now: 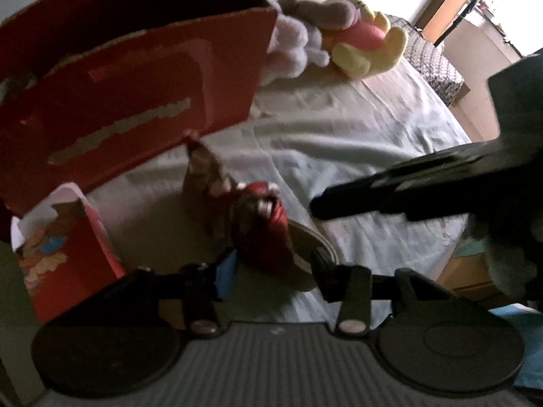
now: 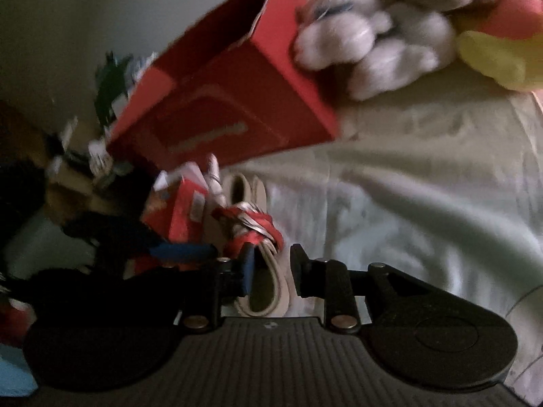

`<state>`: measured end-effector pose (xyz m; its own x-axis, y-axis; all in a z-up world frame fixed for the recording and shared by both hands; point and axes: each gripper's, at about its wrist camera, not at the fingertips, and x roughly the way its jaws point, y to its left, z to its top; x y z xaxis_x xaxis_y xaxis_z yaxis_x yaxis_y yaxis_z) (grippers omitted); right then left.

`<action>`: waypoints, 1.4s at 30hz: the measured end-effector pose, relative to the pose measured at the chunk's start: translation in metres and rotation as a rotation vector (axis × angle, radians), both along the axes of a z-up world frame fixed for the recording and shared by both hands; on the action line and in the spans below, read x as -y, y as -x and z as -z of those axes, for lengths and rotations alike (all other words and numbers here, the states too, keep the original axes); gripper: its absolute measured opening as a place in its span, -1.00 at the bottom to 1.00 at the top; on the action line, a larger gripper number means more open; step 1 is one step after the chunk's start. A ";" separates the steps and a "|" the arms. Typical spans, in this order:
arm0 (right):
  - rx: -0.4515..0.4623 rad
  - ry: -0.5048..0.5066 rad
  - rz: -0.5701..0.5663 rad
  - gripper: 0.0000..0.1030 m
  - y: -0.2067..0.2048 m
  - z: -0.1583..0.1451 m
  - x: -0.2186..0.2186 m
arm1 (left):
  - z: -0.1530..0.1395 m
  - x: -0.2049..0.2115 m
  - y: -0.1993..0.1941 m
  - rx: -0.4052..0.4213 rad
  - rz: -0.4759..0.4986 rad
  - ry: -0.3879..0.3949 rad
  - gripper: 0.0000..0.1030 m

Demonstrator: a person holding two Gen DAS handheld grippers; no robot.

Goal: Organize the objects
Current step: 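Lift the ribbon-tied slippers with the right gripper toward the red box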

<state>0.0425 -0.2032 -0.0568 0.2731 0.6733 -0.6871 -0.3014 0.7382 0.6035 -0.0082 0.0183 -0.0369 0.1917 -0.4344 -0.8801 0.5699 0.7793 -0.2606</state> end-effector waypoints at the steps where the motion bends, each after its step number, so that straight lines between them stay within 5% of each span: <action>1: -0.008 -0.021 0.015 -0.45 -0.001 0.000 0.003 | 0.003 0.000 -0.001 -0.009 -0.002 -0.001 -0.01; 5: -0.050 -0.093 0.039 -0.19 -0.011 0.008 -0.004 | 0.011 0.000 -0.005 -0.046 -0.023 -0.007 0.11; 20: -0.126 -0.087 0.002 -0.12 -0.032 0.041 -0.036 | 0.025 0.010 -0.023 -0.086 -0.068 -0.045 0.06; 27: -0.149 -0.102 0.009 -0.36 -0.030 0.035 -0.020 | 0.016 0.028 -0.019 -0.053 0.028 -0.059 -0.15; 34: -0.102 -0.125 0.091 -0.37 -0.015 -0.001 0.023 | -0.022 0.060 0.004 0.102 0.246 -0.050 -0.16; 42: 0.073 -0.179 0.200 -0.37 -0.011 -0.071 0.054 | -0.088 0.070 -0.001 0.311 0.381 0.076 -0.16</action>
<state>0.0534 -0.2577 0.0138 0.4573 0.7098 -0.5358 -0.2077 0.6711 0.7117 -0.0068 -0.0515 0.0509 0.2550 -0.5856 -0.7694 0.8704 0.4856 -0.0811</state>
